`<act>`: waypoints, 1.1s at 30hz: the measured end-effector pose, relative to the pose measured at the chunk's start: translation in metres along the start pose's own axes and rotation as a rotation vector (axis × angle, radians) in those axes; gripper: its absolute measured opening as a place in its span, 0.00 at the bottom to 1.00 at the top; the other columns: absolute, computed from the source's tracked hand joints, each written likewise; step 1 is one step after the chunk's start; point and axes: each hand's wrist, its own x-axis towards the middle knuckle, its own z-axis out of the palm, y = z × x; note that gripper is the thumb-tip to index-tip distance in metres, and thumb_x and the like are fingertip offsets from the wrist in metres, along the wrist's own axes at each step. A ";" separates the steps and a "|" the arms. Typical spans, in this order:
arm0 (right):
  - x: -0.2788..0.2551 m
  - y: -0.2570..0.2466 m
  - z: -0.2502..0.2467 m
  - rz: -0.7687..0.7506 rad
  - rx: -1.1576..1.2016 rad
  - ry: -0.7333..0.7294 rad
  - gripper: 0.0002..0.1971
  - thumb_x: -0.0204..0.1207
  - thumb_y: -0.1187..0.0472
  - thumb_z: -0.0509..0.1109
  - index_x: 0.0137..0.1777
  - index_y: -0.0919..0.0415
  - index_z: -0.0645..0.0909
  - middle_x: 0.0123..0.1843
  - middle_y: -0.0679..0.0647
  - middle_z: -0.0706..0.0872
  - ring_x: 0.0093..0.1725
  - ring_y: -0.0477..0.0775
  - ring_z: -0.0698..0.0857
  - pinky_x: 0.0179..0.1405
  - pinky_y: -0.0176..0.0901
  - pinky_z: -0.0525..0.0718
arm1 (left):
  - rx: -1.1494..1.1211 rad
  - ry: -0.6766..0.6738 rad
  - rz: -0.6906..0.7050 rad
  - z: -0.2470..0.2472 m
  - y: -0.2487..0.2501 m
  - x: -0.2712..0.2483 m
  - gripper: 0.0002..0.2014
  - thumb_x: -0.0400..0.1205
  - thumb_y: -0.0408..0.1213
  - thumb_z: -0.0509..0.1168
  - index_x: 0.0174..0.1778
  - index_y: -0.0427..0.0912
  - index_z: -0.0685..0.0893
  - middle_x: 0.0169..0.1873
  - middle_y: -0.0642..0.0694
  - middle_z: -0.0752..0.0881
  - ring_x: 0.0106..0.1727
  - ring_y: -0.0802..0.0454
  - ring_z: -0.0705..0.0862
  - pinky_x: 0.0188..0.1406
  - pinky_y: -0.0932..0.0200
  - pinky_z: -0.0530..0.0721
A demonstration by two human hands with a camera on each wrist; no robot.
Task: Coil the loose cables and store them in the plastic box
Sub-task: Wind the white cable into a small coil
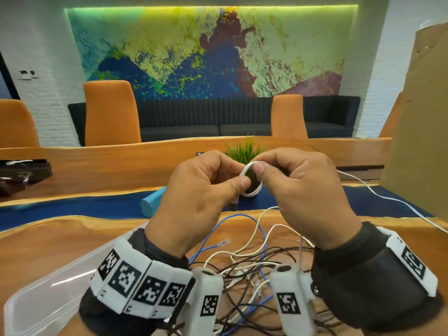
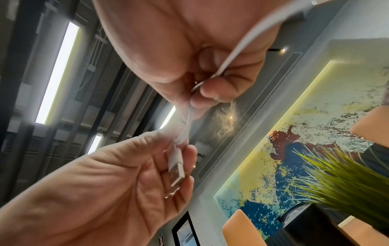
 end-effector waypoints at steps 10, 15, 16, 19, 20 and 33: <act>-0.002 0.008 0.005 0.081 -0.093 -0.158 0.08 0.80 0.60 0.70 0.50 0.49 0.91 0.34 0.36 0.86 0.39 0.41 0.83 0.38 0.40 0.82 | 0.276 0.051 0.004 -0.022 -0.011 0.005 0.05 0.81 0.35 0.72 0.40 0.47 0.90 0.30 0.47 0.88 0.31 0.55 0.84 0.28 0.60 0.84; -0.001 0.023 -0.007 0.158 -0.452 -0.235 0.09 0.81 0.57 0.68 0.53 0.48 0.90 0.46 0.45 0.87 0.47 0.48 0.82 0.50 0.50 0.82 | 0.059 0.102 -0.121 -0.042 -0.011 0.010 0.05 0.82 0.31 0.69 0.41 0.41 0.89 0.30 0.48 0.89 0.29 0.61 0.83 0.29 0.68 0.81; -0.001 0.024 -0.008 0.179 -0.499 -0.244 0.09 0.81 0.56 0.67 0.53 0.48 0.90 0.46 0.45 0.86 0.47 0.48 0.82 0.50 0.51 0.83 | 0.004 0.090 -0.150 -0.042 -0.010 0.010 0.05 0.82 0.30 0.68 0.42 0.40 0.89 0.31 0.47 0.89 0.30 0.60 0.83 0.30 0.66 0.82; 0.000 0.024 -0.008 0.218 -0.475 -0.185 0.08 0.81 0.58 0.67 0.49 0.49 0.89 0.42 0.46 0.87 0.43 0.49 0.84 0.46 0.49 0.84 | -0.091 0.028 -0.197 -0.036 -0.009 0.010 0.05 0.82 0.30 0.67 0.42 0.40 0.88 0.32 0.44 0.88 0.32 0.55 0.83 0.32 0.63 0.83; 0.001 0.023 -0.008 0.249 -0.347 -0.116 0.08 0.81 0.60 0.68 0.47 0.51 0.88 0.40 0.47 0.88 0.41 0.48 0.86 0.43 0.46 0.86 | -0.099 0.006 -0.196 -0.034 -0.008 0.009 0.05 0.83 0.31 0.67 0.43 0.39 0.88 0.33 0.43 0.88 0.32 0.55 0.83 0.32 0.63 0.82; 0.009 0.001 -0.009 0.630 1.086 0.033 0.10 0.84 0.65 0.61 0.54 0.64 0.84 0.38 0.57 0.87 0.36 0.49 0.87 0.38 0.41 0.90 | -0.135 -0.147 -0.184 -0.029 -0.007 0.007 0.13 0.77 0.45 0.68 0.44 0.36 0.88 0.32 0.43 0.84 0.32 0.52 0.78 0.32 0.63 0.81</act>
